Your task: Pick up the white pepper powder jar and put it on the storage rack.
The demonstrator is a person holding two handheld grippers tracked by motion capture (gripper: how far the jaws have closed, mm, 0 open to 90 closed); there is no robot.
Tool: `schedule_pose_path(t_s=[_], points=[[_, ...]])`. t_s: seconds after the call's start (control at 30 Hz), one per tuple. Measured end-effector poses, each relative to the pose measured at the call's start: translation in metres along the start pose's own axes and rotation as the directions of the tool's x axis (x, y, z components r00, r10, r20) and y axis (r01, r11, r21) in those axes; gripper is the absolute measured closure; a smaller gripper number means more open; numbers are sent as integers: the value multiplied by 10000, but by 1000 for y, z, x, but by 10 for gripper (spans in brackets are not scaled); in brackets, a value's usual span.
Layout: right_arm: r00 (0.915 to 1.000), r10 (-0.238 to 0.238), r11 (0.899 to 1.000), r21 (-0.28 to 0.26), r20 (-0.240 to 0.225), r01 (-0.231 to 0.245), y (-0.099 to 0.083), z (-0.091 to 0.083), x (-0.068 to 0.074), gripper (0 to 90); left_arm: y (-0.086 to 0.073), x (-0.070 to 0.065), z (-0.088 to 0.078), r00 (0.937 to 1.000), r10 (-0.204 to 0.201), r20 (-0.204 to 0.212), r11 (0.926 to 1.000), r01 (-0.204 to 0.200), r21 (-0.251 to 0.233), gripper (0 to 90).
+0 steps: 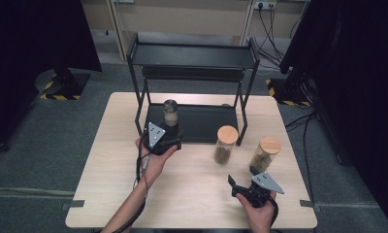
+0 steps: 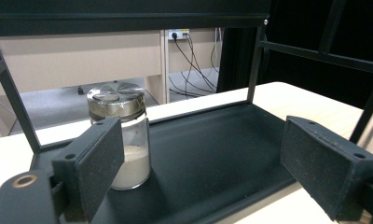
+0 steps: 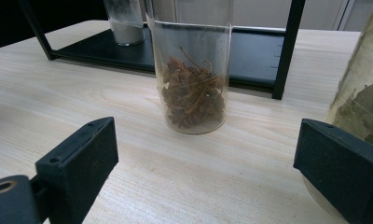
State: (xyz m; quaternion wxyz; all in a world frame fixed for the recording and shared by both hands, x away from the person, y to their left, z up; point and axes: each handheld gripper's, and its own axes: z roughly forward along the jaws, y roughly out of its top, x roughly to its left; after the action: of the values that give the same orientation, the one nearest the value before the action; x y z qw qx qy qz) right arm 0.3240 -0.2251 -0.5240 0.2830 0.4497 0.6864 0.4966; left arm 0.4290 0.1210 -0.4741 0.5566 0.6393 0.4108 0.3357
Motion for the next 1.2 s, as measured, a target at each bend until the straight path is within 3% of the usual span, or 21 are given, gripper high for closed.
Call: schedule_pose_path(t_s=[0.43, 1.2], points=[[10000, 1, 10000, 6, -2, -1, 0, 0, 0, 65, -8, -7, -18, 9993, -31, 381, 10000, 29, 47, 132], [10000, -11, 10000, 18, 4, 11, 0, 0, 1, 65, -24, -16, -44, 9979, 55, 640, 10000, -60, 76, 131]])
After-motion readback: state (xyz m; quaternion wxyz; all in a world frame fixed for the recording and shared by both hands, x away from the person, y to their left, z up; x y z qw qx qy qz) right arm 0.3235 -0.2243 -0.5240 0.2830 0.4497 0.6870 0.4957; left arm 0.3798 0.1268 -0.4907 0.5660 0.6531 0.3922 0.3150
